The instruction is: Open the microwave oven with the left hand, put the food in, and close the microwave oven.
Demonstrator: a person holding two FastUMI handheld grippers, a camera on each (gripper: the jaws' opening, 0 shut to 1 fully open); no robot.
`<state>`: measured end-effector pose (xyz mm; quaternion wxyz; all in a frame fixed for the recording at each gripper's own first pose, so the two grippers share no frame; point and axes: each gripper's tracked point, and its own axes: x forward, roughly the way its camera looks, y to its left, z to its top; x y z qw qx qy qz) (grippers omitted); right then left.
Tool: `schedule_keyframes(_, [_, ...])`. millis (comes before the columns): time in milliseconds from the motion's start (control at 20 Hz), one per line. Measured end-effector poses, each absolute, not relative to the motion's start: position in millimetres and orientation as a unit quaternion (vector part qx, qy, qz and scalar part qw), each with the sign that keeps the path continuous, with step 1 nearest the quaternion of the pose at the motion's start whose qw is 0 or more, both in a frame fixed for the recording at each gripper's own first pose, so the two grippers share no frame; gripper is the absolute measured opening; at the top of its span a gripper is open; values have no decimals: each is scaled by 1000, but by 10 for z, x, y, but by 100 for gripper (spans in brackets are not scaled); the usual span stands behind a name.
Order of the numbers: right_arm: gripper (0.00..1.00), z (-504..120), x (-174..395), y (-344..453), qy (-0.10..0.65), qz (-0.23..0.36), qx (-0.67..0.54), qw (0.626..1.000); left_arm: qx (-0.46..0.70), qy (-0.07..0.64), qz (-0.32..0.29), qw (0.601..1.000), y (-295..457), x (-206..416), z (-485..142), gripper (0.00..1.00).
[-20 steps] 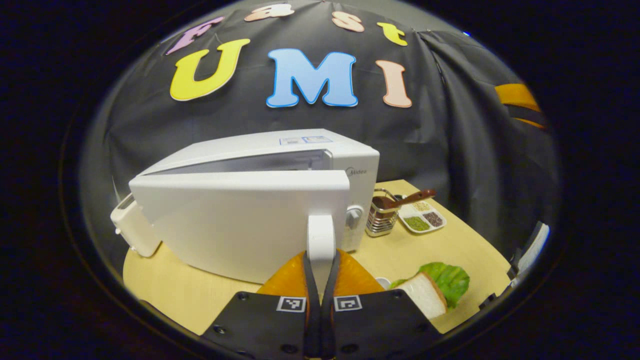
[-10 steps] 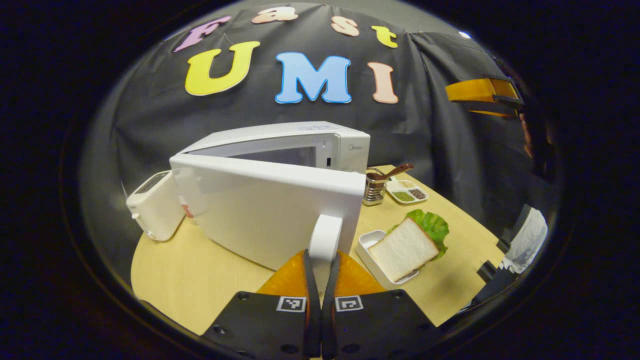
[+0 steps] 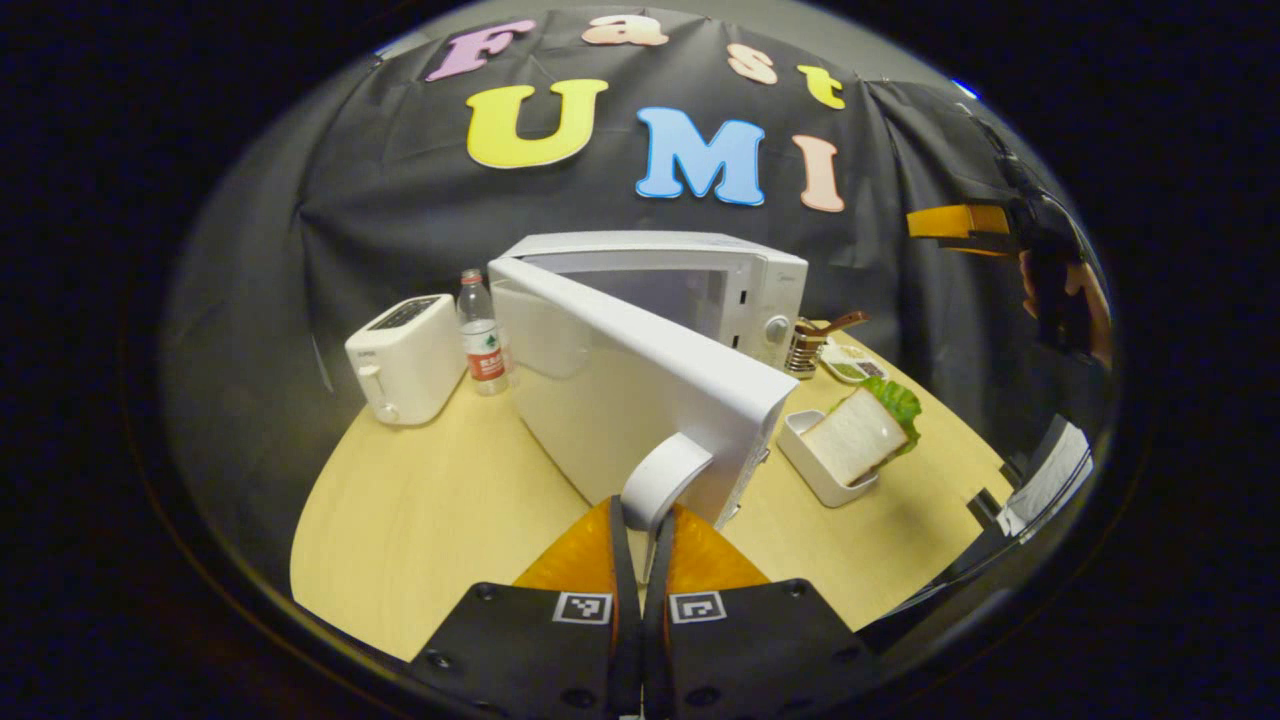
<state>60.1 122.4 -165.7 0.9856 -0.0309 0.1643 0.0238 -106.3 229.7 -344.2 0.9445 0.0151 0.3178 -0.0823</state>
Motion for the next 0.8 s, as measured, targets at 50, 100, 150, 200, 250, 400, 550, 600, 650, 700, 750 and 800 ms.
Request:
schedule_keyframes(50, [99,-1736,597,1233,174,23,-28,984,16,319,-74,945,2456,-1115,-3443,7])
schedule_keyframes(100, [99,-1802,589,1243,183,23,-24,983,15,320,-65,945,2609,-1163,-3437,7])
schedule_keyframes(150, [99,-1867,574,1236,191,20,-21,981,13,320,-58,946,2760,-1210,-3432,7])
schedule_keyframes(200, [99,-1933,560,1206,200,13,-23,979,11,319,-52,946,2901,-1242,-3426,7])
schedule_keyframes(250, [99,-2012,547,1165,208,4,-29,978,10,317,-51,947,3035,-1282,-3417,7])
schedule_keyframes(400, [99,-2340,493,1112,240,-3,-49,970,13,310,-52,949,3368,-1281,-3419,7])
schedule_keyframes(550, [99,-2648,420,1129,278,9,-29,960,29,308,-45,950,3656,-1276,-3443,7])
schedule_keyframes(600, [99,-2785,385,1112,292,6,-19,956,29,307,-44,950,3719,-1267,-3445,7])
schedule_keyframes(650, [99,-2911,350,1089,309,5,-9,951,28,304,-45,951,3779,-1287,-3439,7])
schedule_keyframes(700, [99,-3038,315,1071,327,1,3,945,29,304,-48,951,3801,-1295,-3429,7])
schedule_keyframes(750, [99,-3155,271,1051,350,0,11,937,31,301,-48,952,3827,-1285,-3461,7])
schedule_keyframes(800, [99,-3269,234,1016,366,-2,18,930,36,293,-42,954,3869,-1281,-3447,10])
